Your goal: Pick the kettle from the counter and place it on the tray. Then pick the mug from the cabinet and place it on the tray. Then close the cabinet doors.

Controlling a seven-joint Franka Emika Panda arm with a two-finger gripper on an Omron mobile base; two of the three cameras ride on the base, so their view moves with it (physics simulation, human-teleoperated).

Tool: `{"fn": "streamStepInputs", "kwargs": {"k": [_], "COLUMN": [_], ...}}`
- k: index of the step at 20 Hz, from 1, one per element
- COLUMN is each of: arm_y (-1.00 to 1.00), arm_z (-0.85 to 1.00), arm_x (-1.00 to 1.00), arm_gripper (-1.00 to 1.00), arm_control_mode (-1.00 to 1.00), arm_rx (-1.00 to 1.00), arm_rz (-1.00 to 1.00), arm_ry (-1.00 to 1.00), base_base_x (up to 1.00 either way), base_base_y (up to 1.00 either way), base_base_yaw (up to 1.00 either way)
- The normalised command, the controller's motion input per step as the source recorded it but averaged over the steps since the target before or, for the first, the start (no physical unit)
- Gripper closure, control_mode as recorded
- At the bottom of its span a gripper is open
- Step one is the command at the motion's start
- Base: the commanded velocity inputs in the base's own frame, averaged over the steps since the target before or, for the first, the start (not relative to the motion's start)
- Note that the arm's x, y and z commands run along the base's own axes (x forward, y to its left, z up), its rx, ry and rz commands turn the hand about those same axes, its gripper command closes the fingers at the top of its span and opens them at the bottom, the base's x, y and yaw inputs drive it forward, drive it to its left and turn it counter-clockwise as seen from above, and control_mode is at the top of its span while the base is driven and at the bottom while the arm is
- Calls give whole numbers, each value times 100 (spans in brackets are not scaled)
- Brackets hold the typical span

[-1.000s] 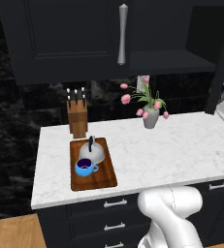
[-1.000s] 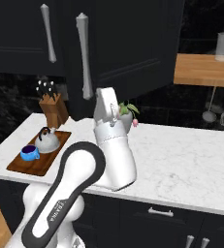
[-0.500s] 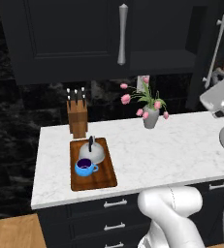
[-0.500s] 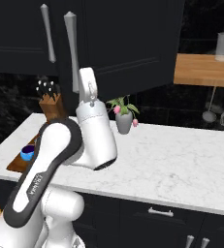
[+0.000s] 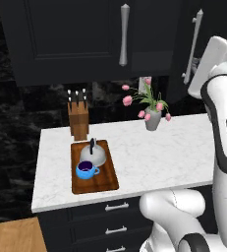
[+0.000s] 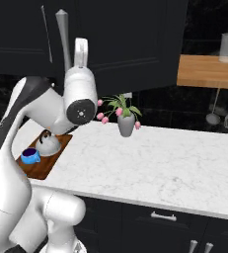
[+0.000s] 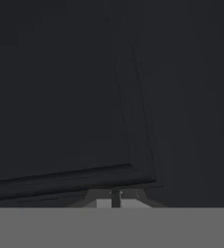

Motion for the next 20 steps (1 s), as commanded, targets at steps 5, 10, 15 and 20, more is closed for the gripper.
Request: {"fn": "streamStepInputs", "kwargs": {"k": [5,10,15,20], "arm_y": [16,18,21,14], "arm_z": [-12,-17,-7,-8], "arm_x": [84,82,81,78], "arm_gripper": [100,100,100,100], "arm_control_mode": [-100,-100,-100,-100], "arm_rx": [0,0,0,0], "arm_rz": [0,-1,0,0], "arm_ry": [24,2,0,0], "base_base_x": [0,0,0,0], "base_base_y": [0,0,0,0], "base_base_yaw": [0,0,0,0]}}
